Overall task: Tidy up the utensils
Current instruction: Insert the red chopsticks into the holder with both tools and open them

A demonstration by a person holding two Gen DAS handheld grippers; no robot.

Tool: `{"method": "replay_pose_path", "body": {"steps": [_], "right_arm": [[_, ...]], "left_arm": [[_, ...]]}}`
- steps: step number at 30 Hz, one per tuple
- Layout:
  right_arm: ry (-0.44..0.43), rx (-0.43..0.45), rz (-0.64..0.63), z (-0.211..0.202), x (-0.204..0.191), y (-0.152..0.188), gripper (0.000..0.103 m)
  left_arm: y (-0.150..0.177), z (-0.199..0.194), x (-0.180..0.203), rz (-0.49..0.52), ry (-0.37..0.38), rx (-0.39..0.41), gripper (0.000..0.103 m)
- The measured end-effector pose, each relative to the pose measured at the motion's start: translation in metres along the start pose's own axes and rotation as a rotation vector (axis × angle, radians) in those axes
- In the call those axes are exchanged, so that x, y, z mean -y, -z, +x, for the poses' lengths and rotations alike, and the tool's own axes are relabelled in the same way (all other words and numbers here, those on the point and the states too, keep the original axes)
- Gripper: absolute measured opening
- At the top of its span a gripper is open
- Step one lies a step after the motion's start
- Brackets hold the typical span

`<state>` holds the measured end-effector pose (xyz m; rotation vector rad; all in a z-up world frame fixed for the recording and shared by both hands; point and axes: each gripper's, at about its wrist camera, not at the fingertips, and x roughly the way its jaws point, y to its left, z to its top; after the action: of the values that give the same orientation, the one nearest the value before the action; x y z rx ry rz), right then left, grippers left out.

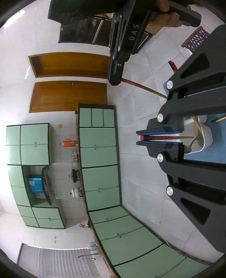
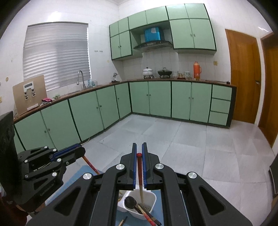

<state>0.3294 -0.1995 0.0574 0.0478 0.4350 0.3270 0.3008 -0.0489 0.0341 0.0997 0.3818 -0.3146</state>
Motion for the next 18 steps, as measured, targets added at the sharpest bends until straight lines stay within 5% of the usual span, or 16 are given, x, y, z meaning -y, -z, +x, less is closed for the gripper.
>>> {"method": "replay_pose_path", "body": {"steps": [16, 18], "right_arm": [[-0.014, -0.120, 0.055, 0.018, 0.010, 0.050, 0.008], [-0.013, -0.124, 0.071, 0.014, 0.014, 0.053, 0.013]], "left_arm": [[0.027, 0.031, -0.015, -0.028, 0.016, -0.111, 0.008], [0.027, 0.029, -0.020, -0.037, 0.013, -0.115, 0.016]]}}
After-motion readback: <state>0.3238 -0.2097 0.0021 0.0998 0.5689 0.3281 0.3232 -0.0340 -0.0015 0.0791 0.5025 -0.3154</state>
